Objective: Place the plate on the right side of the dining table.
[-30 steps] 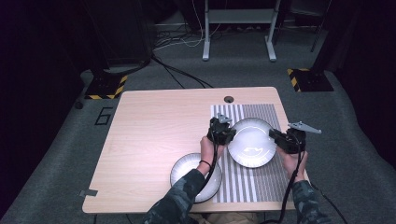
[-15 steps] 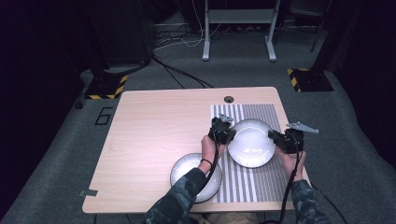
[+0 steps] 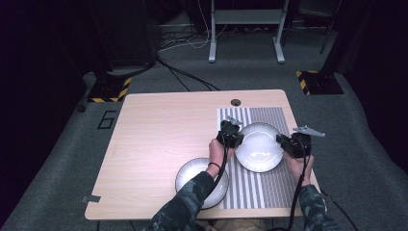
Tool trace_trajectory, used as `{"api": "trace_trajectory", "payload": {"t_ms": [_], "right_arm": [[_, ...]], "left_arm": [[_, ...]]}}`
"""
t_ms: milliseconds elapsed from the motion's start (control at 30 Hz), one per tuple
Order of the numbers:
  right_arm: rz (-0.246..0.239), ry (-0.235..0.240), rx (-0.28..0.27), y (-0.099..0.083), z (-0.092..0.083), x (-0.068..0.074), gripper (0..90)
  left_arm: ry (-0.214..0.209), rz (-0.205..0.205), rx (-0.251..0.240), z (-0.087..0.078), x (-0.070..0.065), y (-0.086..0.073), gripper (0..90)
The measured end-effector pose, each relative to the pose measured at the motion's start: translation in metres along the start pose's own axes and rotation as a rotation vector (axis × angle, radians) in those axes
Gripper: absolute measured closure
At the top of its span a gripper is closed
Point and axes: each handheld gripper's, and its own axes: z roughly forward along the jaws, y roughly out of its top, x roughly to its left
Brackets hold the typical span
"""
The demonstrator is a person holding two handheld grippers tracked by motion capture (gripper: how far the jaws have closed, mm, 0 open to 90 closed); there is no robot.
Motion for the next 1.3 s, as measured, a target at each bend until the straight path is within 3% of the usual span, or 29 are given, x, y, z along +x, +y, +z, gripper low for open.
{"api": "trace_trajectory", "payload": {"t_ms": [367,1300], "right_arm": [[0.015,-0.009,0.013,-0.002,0.008,-0.002,78.1],[0.063,-0.006,0.033,-0.002,0.024,-0.009,78.7]], "left_arm": [[0.022,0.0,0.023,0.009,0.0,0.001,77.3],[0.024,-0.026,0.064,0.026,0.007,0.005,74.5]]}}
